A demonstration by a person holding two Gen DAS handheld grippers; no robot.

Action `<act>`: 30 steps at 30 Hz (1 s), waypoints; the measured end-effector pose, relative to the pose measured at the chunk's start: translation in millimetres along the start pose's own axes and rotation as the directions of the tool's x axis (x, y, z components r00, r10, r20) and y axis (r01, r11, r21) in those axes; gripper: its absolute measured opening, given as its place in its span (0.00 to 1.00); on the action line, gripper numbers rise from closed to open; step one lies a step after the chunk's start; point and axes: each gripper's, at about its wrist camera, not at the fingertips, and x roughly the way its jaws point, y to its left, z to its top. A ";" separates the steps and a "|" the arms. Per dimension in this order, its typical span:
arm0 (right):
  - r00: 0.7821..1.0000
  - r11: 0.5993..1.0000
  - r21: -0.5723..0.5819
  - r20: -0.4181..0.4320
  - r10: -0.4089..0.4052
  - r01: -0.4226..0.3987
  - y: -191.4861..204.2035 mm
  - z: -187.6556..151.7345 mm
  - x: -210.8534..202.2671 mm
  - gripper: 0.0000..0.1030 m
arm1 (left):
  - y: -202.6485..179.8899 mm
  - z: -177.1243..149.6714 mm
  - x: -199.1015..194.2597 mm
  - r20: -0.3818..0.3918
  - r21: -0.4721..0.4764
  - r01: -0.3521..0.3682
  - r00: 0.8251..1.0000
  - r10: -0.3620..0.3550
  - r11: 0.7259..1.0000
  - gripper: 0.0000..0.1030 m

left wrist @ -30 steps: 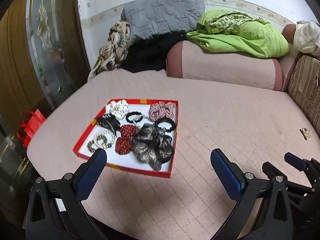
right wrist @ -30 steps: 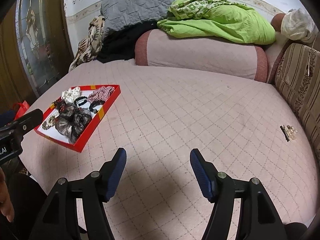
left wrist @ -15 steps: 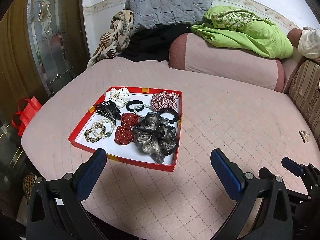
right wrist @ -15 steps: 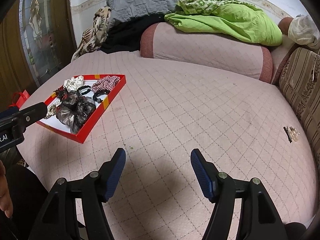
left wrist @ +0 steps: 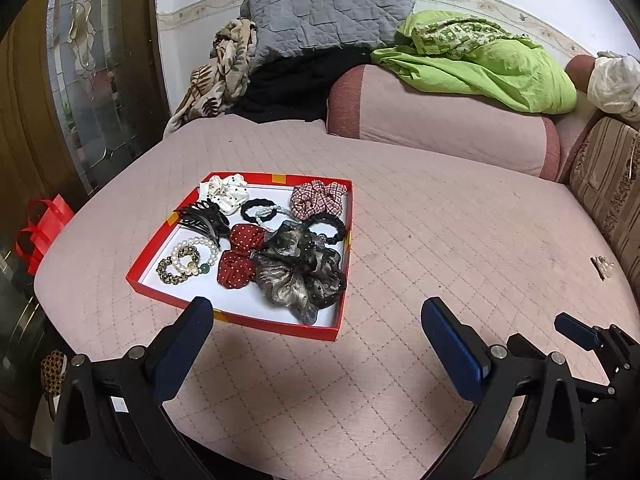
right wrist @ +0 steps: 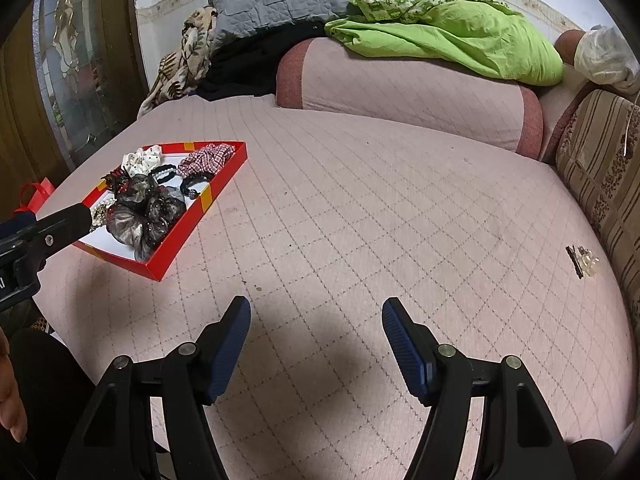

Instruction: Organize jewelry

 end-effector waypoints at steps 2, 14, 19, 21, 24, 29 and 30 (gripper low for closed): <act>1.000 1.000 0.000 -0.002 -0.003 0.003 0.7 0.0 0.3 0.72 | -0.3 -0.3 0.3 0.002 0.003 0.002 1.000 -0.002 1.000 1.00; 1.000 1.000 -0.014 -0.005 -0.026 0.026 10.0 0.5 -3.3 0.74 | 5.3 -2.9 5.1 -0.003 -0.005 -0.005 1.000 0.005 1.000 1.00; 0.999 0.999 -0.033 -0.030 -0.040 0.039 15.3 4.8 -1.0 0.74 | 14.5 -0.9 11.2 -0.017 -0.006 -0.025 1.000 0.025 1.000 1.00; 0.999 0.999 -0.026 -0.025 -0.033 0.033 15.0 10.1 -2.2 0.75 | 23.1 2.3 12.8 -0.007 -0.016 -0.037 0.999 0.037 0.999 1.00; 0.999 1.000 -0.023 -0.039 -0.022 0.021 17.5 17.7 1.9 0.75 | 43.9 10.2 19.4 0.001 -0.026 -0.069 0.998 0.069 0.997 1.00; 0.996 0.998 -0.046 -0.079 0.045 -0.049 33.8 33.2 20.0 0.75 | 101.6 31.3 35.9 0.007 -0.106 -0.122 0.992 0.123 0.987 1.00; 0.995 0.997 -0.045 -0.085 0.060 -0.064 37.0 36.8 24.2 0.75 | 117.3 36.5 41.8 -0.003 -0.142 -0.112 0.994 0.113 0.983 1.00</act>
